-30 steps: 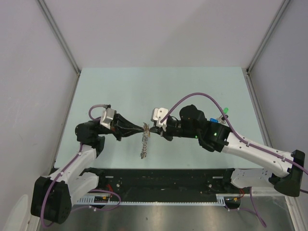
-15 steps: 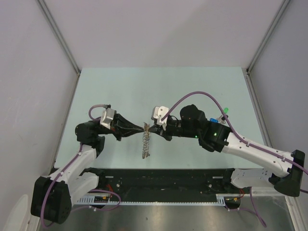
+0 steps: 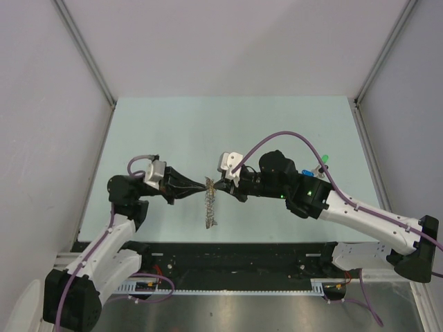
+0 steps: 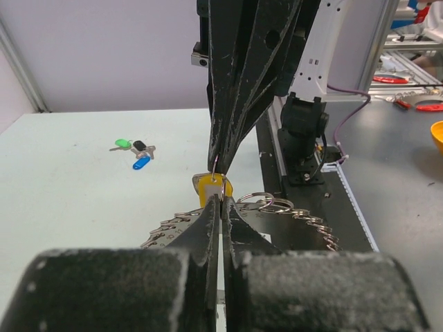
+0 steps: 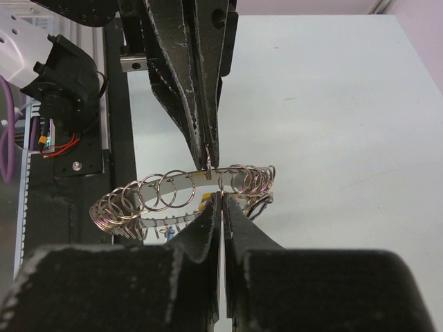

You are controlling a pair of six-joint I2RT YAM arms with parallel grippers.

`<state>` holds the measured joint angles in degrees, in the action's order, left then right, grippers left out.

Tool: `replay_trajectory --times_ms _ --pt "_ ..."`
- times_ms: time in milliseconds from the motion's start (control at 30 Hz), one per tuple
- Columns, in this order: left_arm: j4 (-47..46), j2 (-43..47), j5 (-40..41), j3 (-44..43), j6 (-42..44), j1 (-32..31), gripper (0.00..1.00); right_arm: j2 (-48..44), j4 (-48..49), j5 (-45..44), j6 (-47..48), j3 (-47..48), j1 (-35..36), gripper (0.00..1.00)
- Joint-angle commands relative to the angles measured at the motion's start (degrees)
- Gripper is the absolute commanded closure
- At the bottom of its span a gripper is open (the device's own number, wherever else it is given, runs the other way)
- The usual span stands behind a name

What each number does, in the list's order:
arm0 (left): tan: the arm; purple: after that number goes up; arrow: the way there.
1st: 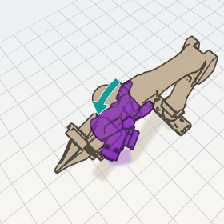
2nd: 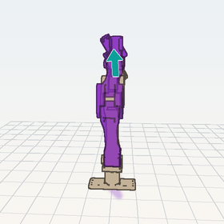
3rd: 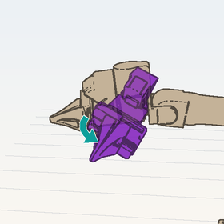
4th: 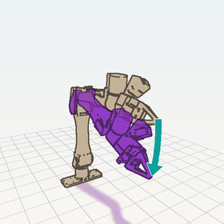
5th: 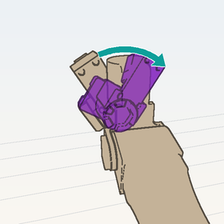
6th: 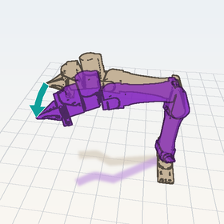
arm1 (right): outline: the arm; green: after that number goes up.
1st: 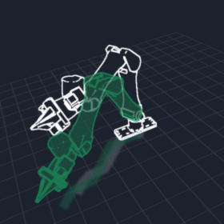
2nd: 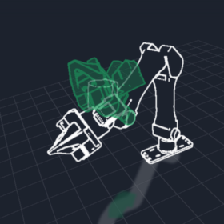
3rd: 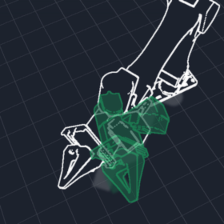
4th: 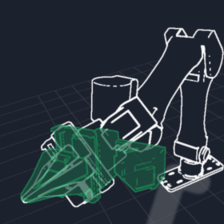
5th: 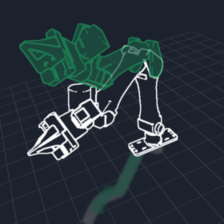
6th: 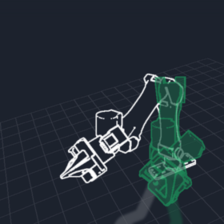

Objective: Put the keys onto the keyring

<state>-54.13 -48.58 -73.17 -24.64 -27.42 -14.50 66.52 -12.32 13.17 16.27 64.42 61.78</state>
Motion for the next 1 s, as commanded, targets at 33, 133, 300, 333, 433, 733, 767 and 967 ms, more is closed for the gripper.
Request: replay_trajectory --times_ms 33,133,300,333,433,733,767,967 --pt "5.35 1.64 1.54 -2.69 6.24 0.00 1.00 -1.66 0.98 0.01 -0.28 2.37 0.36 1.00" --pt "4.21 1.12 1.18 -2.69 5.36 0.00 0.99 -1.48 0.98 0.80 -0.19 2.37 0.36 1.00" --pt "3.59 1.12 1.27 -2.51 5.10 0.00 0.99 -1.22 0.80 2.56 0.25 2.46 0.36 1.00" --pt "3.59 1.20 1.18 -2.51 5.01 0.00 1.00 -1.13 0.63 2.65 0.25 2.46 0.36 1.00" --pt "3.50 1.20 1.27 -2.43 5.01 0.00 0.99 -0.78 0.36 2.39 0.08 2.46 0.27 1.00" --pt "2.80 1.29 1.09 -2.34 4.74 0.00 1.00 -0.34 0.19 0.80 -0.36 2.46 0.45 1.00" --pt "2.71 1.20 1.01 -2.25 4.57 0.00 1.00 -0.25 0.36 1.07 -0.28 2.46 0.36 1.00" --pt "1.13 1.20 1.01 -1.99 3.60 0.00 1.00 0.71 0.01 2.12 -0.36 2.46 0.36 1.00"
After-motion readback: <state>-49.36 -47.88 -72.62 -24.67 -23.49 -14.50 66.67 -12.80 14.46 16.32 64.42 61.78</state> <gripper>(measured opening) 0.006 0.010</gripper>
